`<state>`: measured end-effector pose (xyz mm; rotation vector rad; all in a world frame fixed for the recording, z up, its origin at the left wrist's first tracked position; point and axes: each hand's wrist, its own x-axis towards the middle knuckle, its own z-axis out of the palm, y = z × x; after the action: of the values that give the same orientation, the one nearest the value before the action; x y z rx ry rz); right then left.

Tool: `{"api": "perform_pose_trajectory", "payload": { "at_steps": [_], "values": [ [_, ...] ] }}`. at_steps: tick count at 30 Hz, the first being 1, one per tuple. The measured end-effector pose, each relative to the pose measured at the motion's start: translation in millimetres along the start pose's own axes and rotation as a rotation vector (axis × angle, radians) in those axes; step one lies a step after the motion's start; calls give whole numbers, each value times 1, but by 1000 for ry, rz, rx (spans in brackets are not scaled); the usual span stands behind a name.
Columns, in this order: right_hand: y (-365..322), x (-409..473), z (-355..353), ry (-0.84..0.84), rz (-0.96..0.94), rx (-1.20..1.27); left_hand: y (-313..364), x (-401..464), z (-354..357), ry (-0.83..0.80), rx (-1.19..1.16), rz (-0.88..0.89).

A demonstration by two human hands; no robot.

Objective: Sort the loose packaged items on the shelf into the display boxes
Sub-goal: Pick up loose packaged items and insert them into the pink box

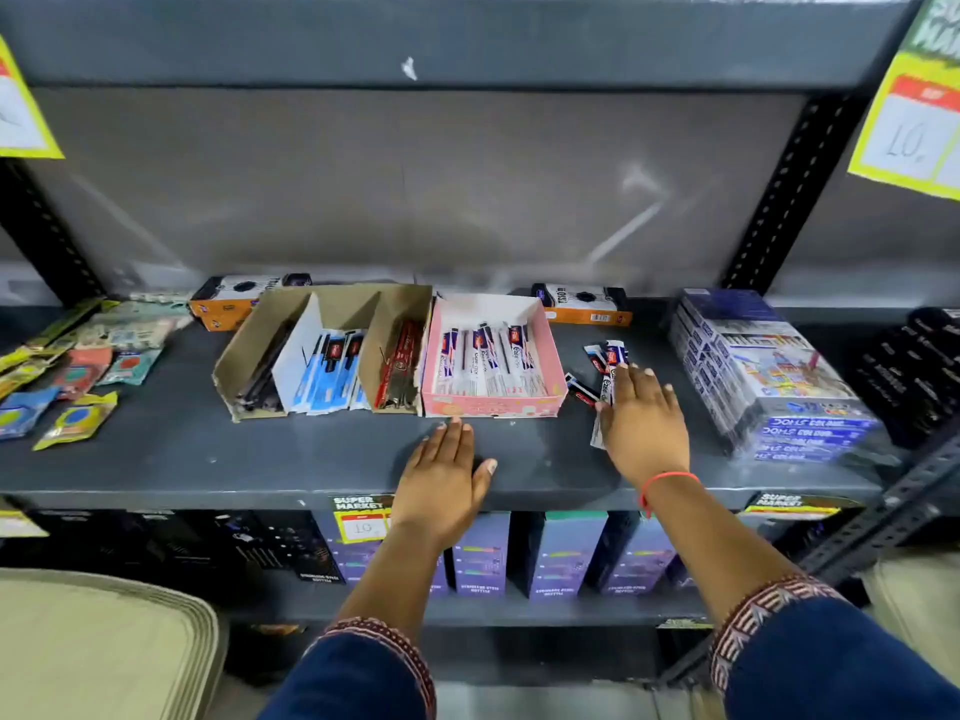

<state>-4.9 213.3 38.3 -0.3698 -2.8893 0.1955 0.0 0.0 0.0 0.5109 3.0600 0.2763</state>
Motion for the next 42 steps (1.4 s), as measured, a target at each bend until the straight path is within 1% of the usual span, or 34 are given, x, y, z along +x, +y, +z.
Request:
{"api": "perform_pose_trajectory", "payload": {
  "at_steps": [2, 4, 8, 13, 17, 19, 22, 26, 29, 31, 36, 42],
  "values": [
    [8, 10, -1, -30, 100, 92, 0, 4, 4, 37, -43, -31],
    [15, 22, 0, -76, 180, 165, 0, 4, 9, 86, -34, -34],
    [17, 39, 10, -124, 263, 310, -1, 4, 16, 153, 9, -38],
    [18, 55, 12, -157, 363, 490, -1, 7, 17, 173, 34, -55],
    [20, 62, 9, -201, 424, 596, 1, 5, 11, 138, 36, -50],
    [19, 65, 5, -196, 438, 673, 0, 5, 9, 144, 38, -51],
    [21, 67, -2, -136, 494, 781, 0, 3, 9, 141, 36, -46],
    [20, 67, -13, -104, 612, 1075, -2, 4, 8, 128, 15, -40],
    [9, 59, -18, -143, 599, 1384, -1, 4, 9, 136, 23, -34],
    [-2, 49, -22, -184, 553, 1505, -1, 4, 10, 152, 26, -31],
    [-23, 24, -28, -256, 436, 1654, -2, 3, 8, 157, 8, -26],
    [-31, 12, -23, -331, 396, 1685, -1, 2, 6, 148, 42, -36]
  ]
}}
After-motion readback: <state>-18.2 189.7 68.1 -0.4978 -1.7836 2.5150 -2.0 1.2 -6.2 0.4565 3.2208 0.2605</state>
